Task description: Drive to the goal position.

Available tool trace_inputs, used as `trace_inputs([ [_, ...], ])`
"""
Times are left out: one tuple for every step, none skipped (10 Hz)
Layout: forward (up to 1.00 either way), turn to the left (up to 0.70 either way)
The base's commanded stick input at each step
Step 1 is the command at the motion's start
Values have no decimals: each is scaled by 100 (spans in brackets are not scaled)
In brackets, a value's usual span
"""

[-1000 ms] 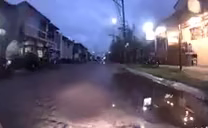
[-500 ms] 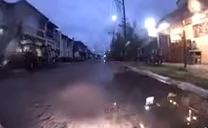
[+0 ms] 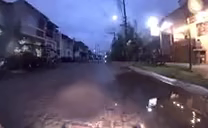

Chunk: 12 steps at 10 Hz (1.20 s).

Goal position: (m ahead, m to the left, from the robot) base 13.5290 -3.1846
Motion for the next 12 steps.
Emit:
trace_inputs([
  [50,0],
  [50,0],
  [50,0],
  [50,0],
  [50,0],
  [50,0],
  [50,0],
  [50,0],
  [50,0],
  [50,0],
  [50,0],
  [50,0],
])
